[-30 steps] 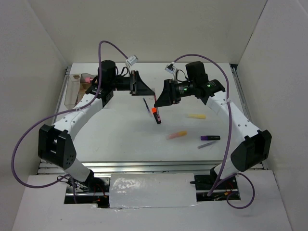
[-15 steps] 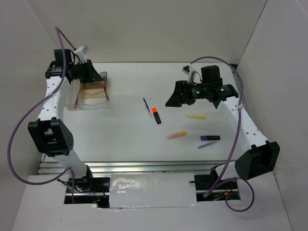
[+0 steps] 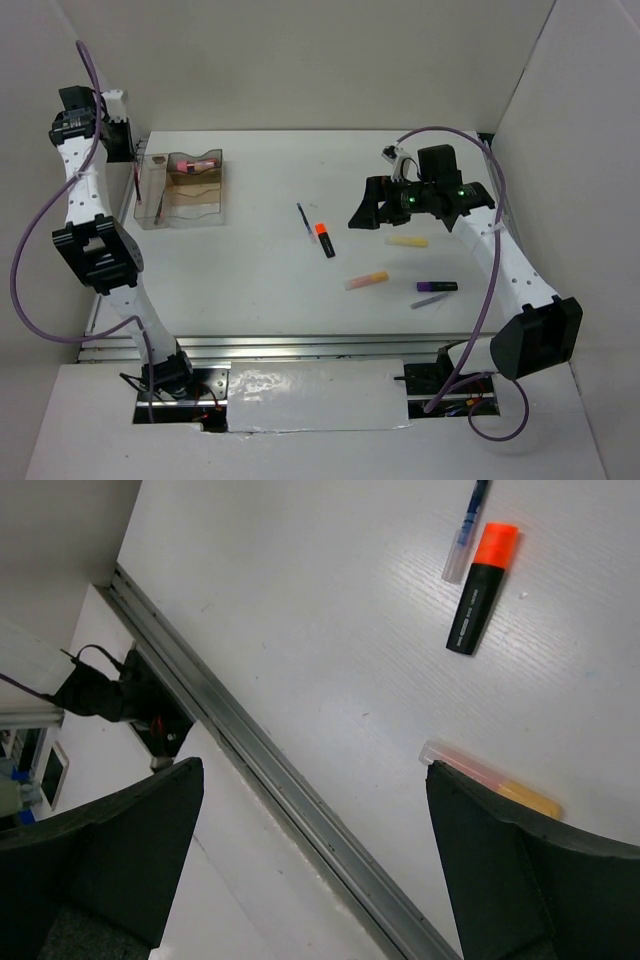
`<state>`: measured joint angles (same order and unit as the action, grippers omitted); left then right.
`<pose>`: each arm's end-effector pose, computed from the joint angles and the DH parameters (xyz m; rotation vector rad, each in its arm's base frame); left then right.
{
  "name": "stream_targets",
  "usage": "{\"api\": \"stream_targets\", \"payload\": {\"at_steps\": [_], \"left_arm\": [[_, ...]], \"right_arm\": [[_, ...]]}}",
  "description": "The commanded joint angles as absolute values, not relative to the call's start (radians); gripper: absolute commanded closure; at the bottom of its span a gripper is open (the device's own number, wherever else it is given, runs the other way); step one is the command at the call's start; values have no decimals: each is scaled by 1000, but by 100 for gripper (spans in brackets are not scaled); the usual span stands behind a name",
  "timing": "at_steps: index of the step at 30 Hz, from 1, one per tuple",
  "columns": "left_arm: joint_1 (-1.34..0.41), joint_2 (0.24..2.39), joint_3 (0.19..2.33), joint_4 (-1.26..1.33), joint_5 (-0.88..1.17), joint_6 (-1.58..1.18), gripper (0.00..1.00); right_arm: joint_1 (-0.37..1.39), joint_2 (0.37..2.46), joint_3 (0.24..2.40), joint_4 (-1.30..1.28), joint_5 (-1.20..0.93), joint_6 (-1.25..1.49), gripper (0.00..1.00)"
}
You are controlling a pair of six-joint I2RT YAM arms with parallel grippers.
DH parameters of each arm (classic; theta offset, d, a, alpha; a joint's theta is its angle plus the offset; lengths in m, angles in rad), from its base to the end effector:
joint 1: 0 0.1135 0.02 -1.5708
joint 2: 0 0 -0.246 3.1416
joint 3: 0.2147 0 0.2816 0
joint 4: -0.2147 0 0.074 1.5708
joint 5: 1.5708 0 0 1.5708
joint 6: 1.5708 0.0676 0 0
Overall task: Sort the stationery into containers
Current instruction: Place the pen in the storage box.
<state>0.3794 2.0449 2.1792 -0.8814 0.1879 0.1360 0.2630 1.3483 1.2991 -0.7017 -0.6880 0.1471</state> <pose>0.4691 0.1734 0.3333 -0.1853 2.2947 0.0465 0.3130 0.1287 0.3137 -0.4879 2.2625 1.0045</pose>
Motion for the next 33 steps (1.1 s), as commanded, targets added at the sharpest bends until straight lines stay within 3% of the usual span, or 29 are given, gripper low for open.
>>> {"api": "stream_targets", "payload": {"at_steps": [1,15,18,23,24,26,27,29,30,33], "left_arm": [[371,2081,2209,-824,133,199,100],[354,2276,2269,-767,111,219,100],[339,2312,2275,-779,83,219,96],[334,2332,2263,-758,69,184,82],[333,2330,2255,-749,72,178,72],[334,2318,2240,-727,75,170,65],[333,2313,2237,-720,72,164,55],[334,2295,2243,-710,69,155,45],[336,2290,2246,-700,61,152,36],[336,2257,2275,-712,81,156,30]], "right_arm": [[256,1316,1284,-689,-670,133,2],[252,1308,1252,-676,-621,138,3],[253,1310,1244,-675,-606,141,3],[250,1318,1241,-678,-574,146,2],[249,1318,1239,-680,-571,144,2],[249,1322,1244,-684,-565,146,2],[250,1324,1246,-687,-561,146,2],[250,1322,1249,-693,-545,143,3],[250,1321,1255,-704,-540,131,2],[250,1322,1276,-765,-511,74,3]]}}
